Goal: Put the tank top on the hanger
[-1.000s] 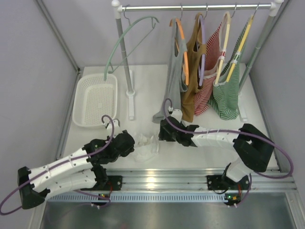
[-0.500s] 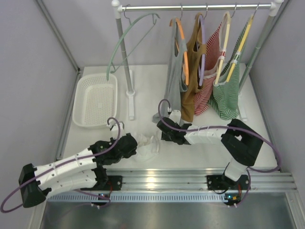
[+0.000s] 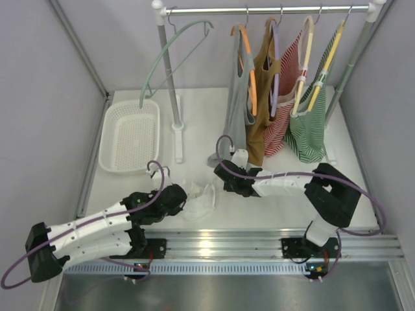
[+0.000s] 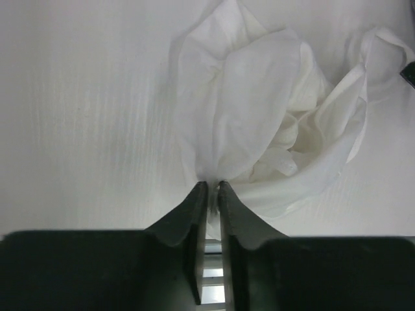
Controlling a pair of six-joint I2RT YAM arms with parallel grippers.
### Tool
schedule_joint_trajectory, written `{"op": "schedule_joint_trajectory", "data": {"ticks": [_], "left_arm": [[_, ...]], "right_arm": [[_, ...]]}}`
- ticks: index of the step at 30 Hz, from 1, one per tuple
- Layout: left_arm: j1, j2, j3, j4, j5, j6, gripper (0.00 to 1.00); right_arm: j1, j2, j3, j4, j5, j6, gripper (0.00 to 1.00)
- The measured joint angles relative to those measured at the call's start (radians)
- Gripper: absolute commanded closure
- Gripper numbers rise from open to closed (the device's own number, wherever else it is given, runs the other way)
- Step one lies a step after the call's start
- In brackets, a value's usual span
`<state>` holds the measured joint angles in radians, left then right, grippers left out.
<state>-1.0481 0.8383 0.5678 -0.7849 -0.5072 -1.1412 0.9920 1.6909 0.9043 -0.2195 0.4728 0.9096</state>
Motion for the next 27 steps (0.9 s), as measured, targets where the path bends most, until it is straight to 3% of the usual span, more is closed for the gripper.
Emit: {"op": "schedule_joint_trajectory", "data": {"ticks": [1,4,13,20,27], "left_arm": [[0.000,-0.001,0.000,0.000,-0.003,0.004,0.93],[0.000,-0.003,0.007,-0.002,-0.011,0.014,1.00],[0.014,0.003,0.124,-0.019,-0.061,0.069,1.00],[0.101,0.063,0.222,-0.001,-0.068,0.167,1.00],[0.259,0.089,0.247,0.069,0.035,0.259,1.00]], "right_arm": [[0.002,-0.026,-0.009,-0.019,0.003,-0.001,1.00],[0.011,-0.146,-0.024,-0.076,0.016,-0.010,1.00],[0.080,-0.565,0.000,-0.186,0.115,-0.078,1.00],[0.150,-0.705,0.105,-0.231,0.190,-0.224,1.00],[0.191,-0.728,0.285,-0.267,0.241,-0.352,1.00]]}}
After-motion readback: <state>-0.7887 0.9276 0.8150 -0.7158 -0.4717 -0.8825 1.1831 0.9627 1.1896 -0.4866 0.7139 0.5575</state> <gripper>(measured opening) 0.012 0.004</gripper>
